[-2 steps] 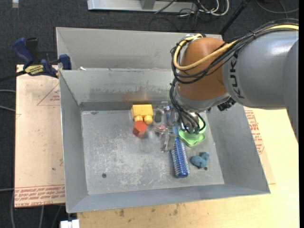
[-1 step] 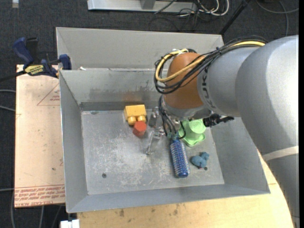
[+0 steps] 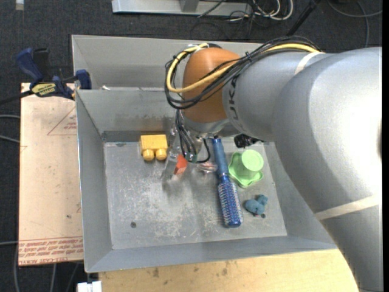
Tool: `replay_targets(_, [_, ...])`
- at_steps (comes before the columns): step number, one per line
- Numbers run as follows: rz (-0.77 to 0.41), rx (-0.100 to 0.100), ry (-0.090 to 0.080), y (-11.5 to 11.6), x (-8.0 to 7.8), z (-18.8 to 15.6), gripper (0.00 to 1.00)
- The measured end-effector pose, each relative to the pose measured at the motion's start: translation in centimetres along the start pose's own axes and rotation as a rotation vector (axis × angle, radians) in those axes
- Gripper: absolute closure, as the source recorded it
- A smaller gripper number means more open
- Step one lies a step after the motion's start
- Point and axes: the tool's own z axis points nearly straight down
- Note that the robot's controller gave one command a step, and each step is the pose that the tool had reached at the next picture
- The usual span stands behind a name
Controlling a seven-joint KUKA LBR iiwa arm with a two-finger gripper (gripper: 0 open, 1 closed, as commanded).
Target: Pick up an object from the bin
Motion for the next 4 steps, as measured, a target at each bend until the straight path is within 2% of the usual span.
replay_targets(1, [0.104,0.004,0.003,0.3,-1.1,1.6,0.0])
replay_targets(2, [0.103,0.006,0.003,0.3,-1.1,1.5,1.0])
replay_targets(3, [0.077,0.0,-0.005,-0.4,1.0,-16.9,1.0])
replay_targets(4, [-0.012,0.012,0.013,-7.9,3.8,-9.9,1.0])
